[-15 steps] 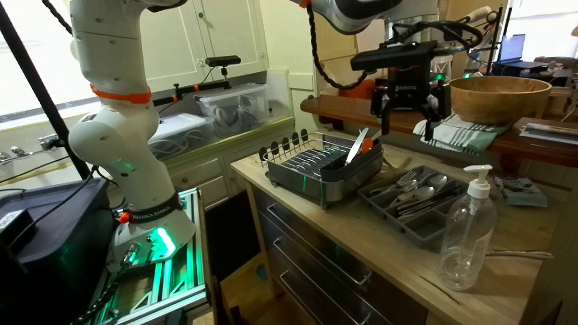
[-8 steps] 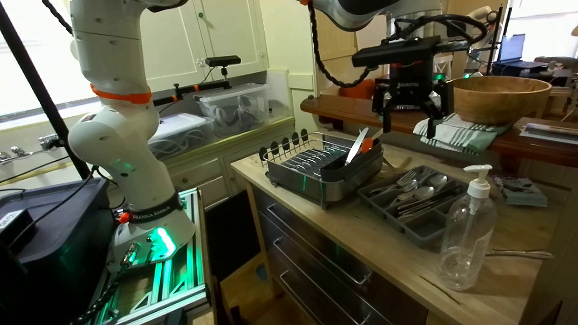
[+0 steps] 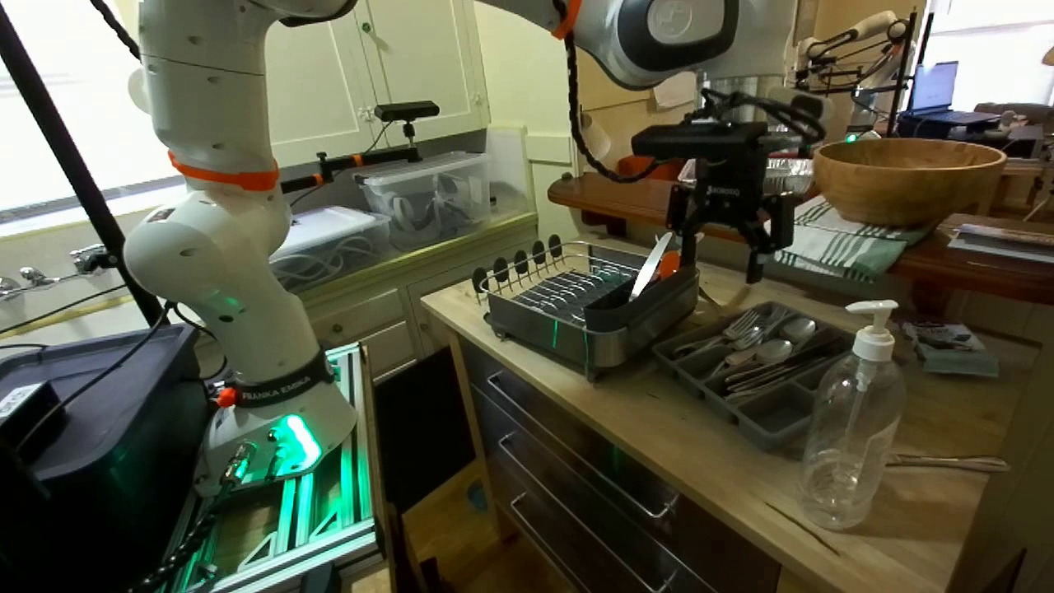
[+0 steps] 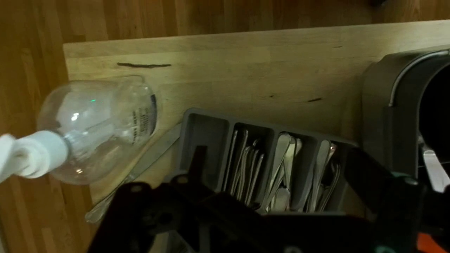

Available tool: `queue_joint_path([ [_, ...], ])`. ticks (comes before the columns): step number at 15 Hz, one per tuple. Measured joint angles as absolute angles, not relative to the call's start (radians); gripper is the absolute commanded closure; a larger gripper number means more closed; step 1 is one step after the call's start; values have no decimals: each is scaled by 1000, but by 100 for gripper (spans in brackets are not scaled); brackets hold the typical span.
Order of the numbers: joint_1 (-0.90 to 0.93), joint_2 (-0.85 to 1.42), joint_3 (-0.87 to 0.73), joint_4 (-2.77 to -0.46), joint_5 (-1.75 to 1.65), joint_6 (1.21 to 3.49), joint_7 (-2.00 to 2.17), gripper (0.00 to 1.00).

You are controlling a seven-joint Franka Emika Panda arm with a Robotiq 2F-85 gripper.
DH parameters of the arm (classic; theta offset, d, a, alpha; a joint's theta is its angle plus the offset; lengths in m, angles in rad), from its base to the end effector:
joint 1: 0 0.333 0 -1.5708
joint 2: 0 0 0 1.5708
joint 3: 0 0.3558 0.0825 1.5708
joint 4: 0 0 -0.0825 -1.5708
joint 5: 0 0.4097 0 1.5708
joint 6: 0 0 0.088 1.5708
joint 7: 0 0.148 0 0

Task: Move one utensil to the drying rack

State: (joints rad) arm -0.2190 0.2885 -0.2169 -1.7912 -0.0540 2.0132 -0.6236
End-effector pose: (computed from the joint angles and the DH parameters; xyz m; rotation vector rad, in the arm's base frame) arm 0.5960 -0.2743 0.3741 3.0547 0.3361 -0.1653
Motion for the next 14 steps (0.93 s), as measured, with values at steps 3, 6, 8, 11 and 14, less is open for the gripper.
queue_joint_path([
  [3, -221, 374, -179, -1790, -29, 2015, -541, 0],
  [6, -232, 474, -142, -1748, 8, 2042, -491, 0],
  [8, -232, 538, -134, -1701, 9, 2095, -416, 0],
  [11, -232, 613, -134, -1625, 6, 2106, -346, 0],
  [14, -233, 625, -132, -1610, 5, 2118, -338, 0],
])
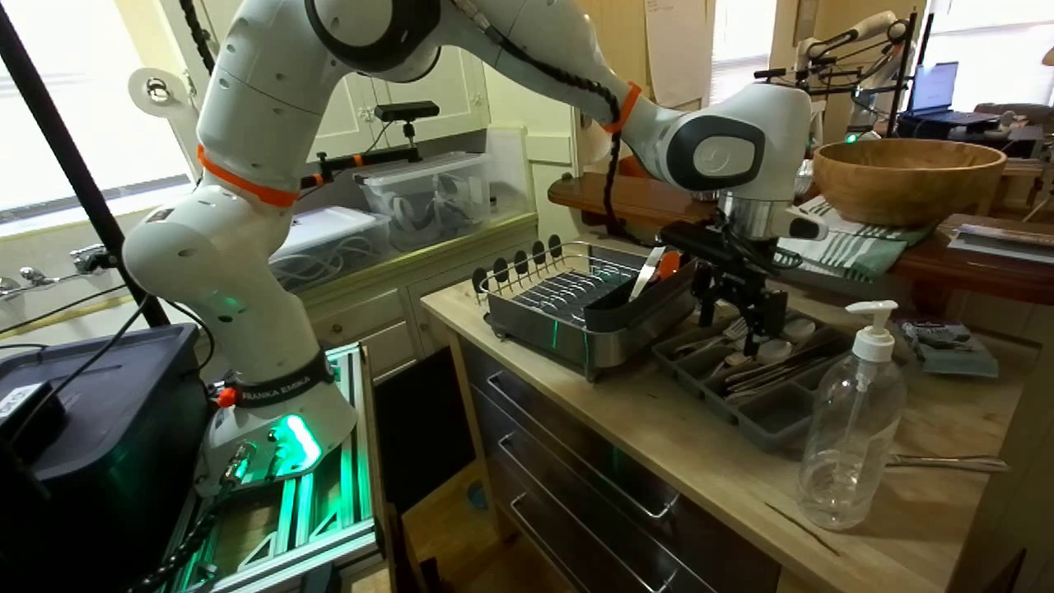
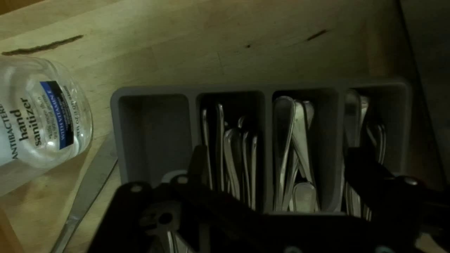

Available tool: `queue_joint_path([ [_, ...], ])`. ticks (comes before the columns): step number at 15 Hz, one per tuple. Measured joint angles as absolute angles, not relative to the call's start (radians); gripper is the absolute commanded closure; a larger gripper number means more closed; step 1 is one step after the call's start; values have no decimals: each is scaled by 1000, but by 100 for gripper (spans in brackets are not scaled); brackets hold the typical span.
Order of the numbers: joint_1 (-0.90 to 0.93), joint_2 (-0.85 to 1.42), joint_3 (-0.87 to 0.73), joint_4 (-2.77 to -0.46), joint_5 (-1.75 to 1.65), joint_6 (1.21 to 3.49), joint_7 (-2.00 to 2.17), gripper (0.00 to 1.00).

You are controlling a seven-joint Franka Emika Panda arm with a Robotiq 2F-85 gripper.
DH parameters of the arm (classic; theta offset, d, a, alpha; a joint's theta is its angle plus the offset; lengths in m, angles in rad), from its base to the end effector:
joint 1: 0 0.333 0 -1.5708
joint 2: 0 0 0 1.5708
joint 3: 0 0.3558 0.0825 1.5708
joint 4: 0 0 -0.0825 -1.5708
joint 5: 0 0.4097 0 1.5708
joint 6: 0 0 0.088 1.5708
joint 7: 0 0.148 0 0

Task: Move one utensil to the drying rack

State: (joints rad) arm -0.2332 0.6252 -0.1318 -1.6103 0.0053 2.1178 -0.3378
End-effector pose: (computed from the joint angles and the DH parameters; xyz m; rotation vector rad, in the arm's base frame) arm 0.6752 -0.2469 0.2314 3.1042 -0.0153 -0.2037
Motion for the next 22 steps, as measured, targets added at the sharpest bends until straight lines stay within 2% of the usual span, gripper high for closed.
queue_joint_path([
  [7, -279, 661, -71, -1601, 17, 2247, -388, 0],
  [14, -300, 776, -41, -1474, 18, 2253, -407, 0],
  [22, -301, 779, -40, -1470, 17, 2252, -419, 0],
])
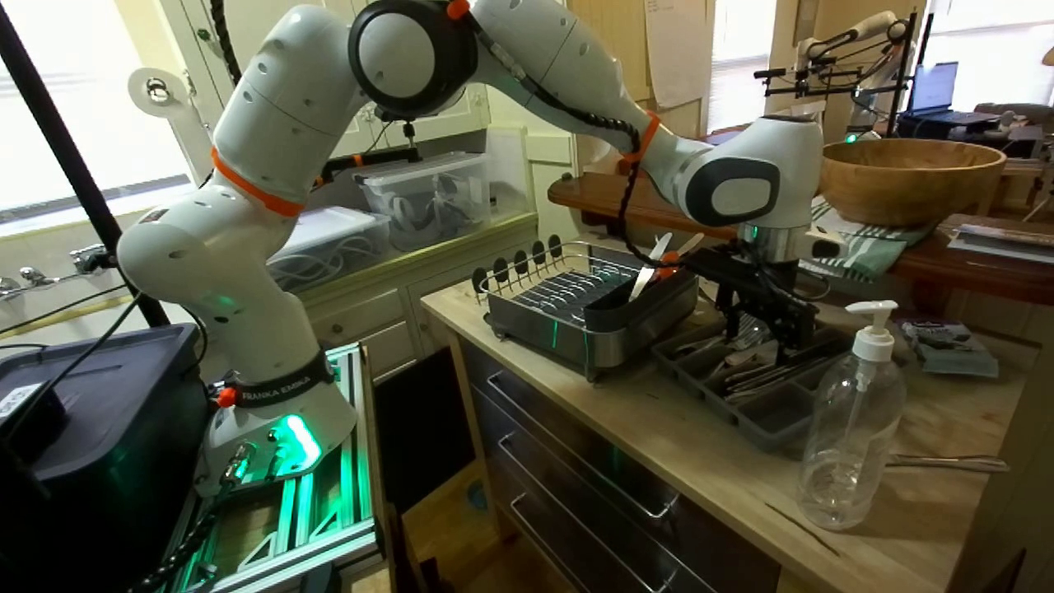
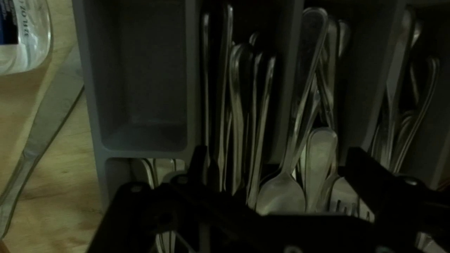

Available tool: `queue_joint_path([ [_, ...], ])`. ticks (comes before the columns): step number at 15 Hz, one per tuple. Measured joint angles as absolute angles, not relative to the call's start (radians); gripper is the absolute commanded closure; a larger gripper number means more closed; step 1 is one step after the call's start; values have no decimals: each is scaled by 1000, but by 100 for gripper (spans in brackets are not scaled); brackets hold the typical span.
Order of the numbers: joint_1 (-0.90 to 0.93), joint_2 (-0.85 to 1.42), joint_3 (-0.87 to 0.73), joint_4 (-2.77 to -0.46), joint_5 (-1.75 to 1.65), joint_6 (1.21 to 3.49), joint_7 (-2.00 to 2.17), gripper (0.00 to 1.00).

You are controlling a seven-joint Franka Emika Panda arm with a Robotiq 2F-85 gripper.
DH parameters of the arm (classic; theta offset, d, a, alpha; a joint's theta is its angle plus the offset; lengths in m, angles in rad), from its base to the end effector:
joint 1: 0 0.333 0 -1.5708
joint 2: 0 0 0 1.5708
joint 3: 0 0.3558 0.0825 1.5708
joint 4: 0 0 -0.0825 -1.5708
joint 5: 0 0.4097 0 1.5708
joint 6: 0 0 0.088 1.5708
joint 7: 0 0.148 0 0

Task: Move one utensil to the drying rack

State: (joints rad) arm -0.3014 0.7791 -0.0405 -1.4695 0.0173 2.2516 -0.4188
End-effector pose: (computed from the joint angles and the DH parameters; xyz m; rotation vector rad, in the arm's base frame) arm 0.7256 -0.2520 0.1882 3.1240 0.1215 -0.0034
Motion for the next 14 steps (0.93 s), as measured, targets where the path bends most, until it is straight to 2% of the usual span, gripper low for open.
queue_joint_path([
  [1, -303, 782, -39, -1467, 17, 2252, -425, 18],
  [4, -314, 796, -29, -1456, 18, 2252, -439, 31],
  [6, -323, 811, -22, -1439, 24, 2252, -439, 46],
  [8, -330, 825, -16, -1420, 38, 2251, -435, 39],
  [9, -333, 833, -15, -1410, 45, 2251, -432, 45],
  [11, -338, 850, -15, -1389, 59, 2250, -415, 42],
  [13, -343, 865, -15, -1370, 66, 2249, -390, 52],
  [14, -344, 872, -15, -1361, 68, 2249, -379, 49],
])
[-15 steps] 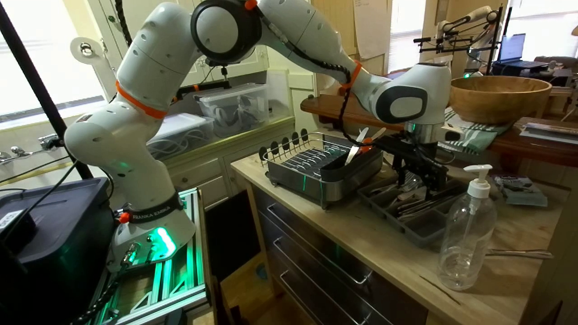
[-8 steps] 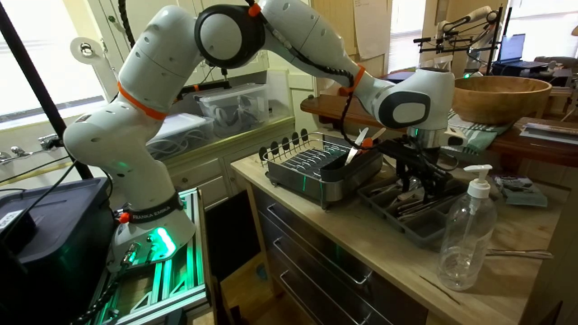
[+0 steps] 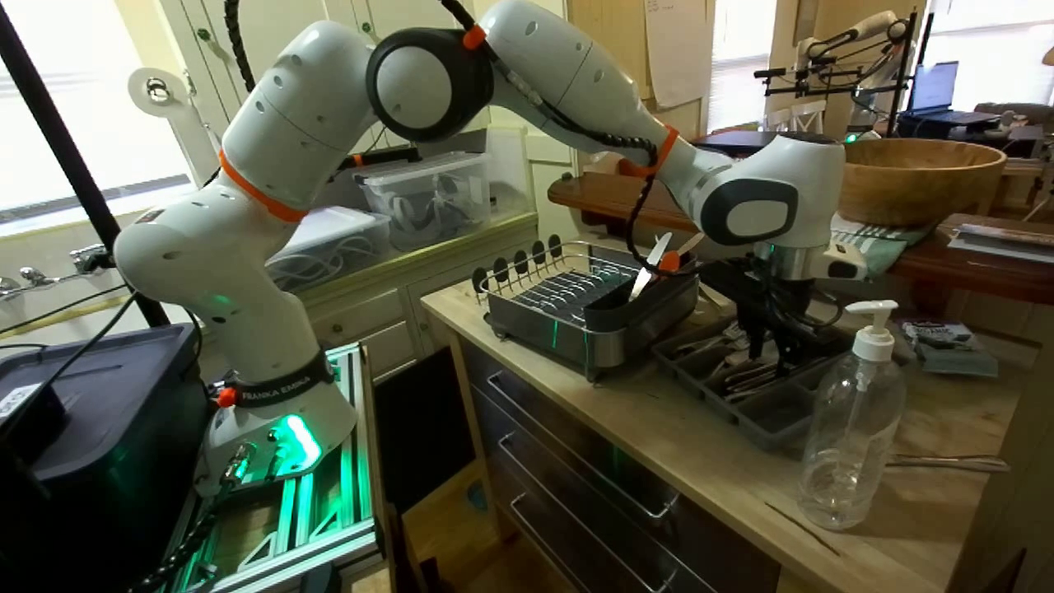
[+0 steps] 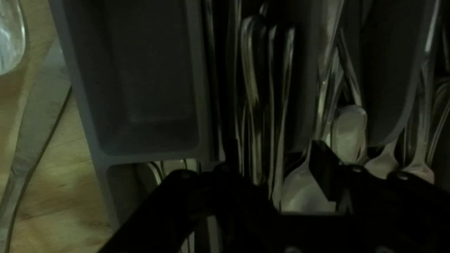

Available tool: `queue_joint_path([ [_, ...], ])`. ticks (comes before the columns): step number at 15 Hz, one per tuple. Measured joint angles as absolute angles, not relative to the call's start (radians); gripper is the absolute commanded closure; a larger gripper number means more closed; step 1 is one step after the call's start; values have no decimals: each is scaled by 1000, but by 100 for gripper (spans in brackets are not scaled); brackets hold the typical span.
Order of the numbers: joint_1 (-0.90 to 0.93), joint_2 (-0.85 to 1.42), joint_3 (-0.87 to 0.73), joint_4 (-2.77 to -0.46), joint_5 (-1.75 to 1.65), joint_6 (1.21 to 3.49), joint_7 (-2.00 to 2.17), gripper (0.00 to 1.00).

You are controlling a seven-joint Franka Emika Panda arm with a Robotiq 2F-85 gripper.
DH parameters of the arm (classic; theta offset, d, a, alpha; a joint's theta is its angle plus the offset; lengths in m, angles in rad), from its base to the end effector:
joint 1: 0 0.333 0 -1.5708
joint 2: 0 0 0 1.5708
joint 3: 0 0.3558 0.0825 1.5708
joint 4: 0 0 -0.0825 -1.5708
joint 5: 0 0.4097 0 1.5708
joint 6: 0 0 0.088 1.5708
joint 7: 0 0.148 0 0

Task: Move one utensil to the drying rack

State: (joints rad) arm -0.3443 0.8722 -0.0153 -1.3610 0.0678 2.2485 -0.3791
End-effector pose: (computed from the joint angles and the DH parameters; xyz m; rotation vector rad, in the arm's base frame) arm 0.7414 -0.2719 0.1652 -3.1081 0.0265 -0.0457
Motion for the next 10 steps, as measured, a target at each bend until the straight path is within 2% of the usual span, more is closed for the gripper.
queue_joint_path([
  [1, -345, 879, -16, -1354, 68, 2248, -368, 44],
  [5, -345, 908, -16, -1319, 70, 2248, -321, 54],
  [6, -345, 914, -16, -1311, 70, 2245, -306, 53],
  [9, -344, 929, -19, -1283, 70, 2218, -262, 71],
  [10, -344, 935, -20, -1268, 70, 2200, -245, 86],
])
